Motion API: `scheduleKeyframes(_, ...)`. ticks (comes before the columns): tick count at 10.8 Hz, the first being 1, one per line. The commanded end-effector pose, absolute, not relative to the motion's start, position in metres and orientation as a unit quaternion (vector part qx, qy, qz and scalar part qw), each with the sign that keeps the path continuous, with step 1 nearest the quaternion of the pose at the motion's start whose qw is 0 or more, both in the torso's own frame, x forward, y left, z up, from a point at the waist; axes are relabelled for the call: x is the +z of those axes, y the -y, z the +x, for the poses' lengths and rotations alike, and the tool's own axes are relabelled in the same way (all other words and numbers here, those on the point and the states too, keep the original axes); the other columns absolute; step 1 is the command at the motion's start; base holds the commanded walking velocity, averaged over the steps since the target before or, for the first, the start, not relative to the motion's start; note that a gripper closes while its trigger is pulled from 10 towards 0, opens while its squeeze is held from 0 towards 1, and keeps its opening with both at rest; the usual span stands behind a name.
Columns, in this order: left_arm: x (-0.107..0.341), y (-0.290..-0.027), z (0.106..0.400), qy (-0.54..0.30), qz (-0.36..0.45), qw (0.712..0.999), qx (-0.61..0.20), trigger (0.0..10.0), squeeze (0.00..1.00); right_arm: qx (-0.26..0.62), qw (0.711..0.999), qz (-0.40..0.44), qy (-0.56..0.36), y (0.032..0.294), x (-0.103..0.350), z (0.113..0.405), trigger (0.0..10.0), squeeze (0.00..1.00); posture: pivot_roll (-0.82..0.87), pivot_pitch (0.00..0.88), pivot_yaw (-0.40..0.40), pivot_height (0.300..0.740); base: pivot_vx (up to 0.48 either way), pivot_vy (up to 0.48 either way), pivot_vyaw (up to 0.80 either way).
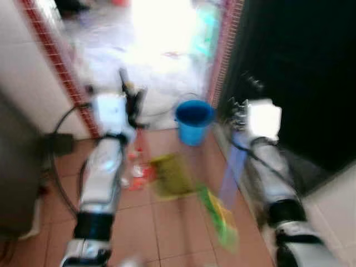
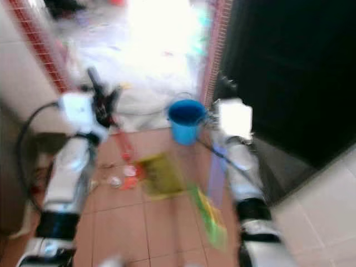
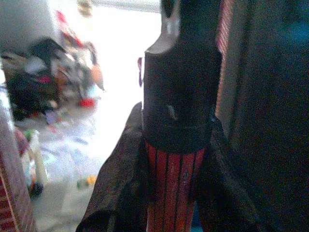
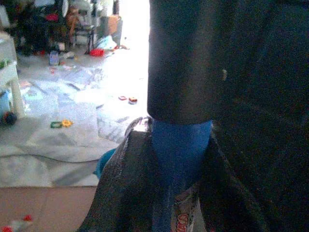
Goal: Sweep floor
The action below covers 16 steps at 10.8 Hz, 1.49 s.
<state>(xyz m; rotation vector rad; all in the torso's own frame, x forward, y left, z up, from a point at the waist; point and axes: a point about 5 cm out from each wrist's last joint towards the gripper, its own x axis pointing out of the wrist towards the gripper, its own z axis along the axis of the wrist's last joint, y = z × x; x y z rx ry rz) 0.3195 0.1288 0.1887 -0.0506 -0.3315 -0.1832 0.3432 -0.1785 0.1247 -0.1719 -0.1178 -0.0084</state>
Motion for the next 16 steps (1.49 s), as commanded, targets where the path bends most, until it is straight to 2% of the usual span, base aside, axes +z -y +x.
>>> scheduleKeyframes(1,0.212,-0.148,0.318,0.214,-0.023,0.975,-0.050,10.0,0.00,0.021,0.991,-0.098,0.087,0.163,0.137,0.349,10.0,0.00,-0.09,0.032,-0.021,0.740,0.394,0.000,0.00)
scheduleKeyframes(4,0.255,-0.164,0.317,0.280,-0.028,0.959,0.005,10.0,0.00,0.023,0.991,-0.105,0.078,0.164,0.130,0.347,10.0,0.00,-0.09,0.026,-0.023,0.740,0.394,0.000,0.00)
scheduleKeyframes(7,0.271,-0.167,0.317,0.306,-0.032,0.951,0.014,10.0,0.00,0.025,0.991,-0.107,0.078,0.162,0.128,0.347,10.0,0.00,-0.09,0.022,-0.021,0.740,0.399,0.082,0.00)
scheduleKeyframes(11,0.278,-0.178,0.321,0.319,-0.037,0.946,0.055,10.0,0.00,0.030,0.991,-0.106,0.080,0.160,0.128,0.348,10.0,0.00,-0.09,0.022,-0.021,0.740,0.404,0.258,0.00)
scheduleKeyframes(16,0.271,-0.168,0.324,0.308,-0.040,0.950,0.043,10.0,0.00,0.034,0.991,-0.101,0.084,0.157,0.127,0.347,10.0,0.00,-0.09,0.022,-0.018,0.740,0.459,0.000,0.00)
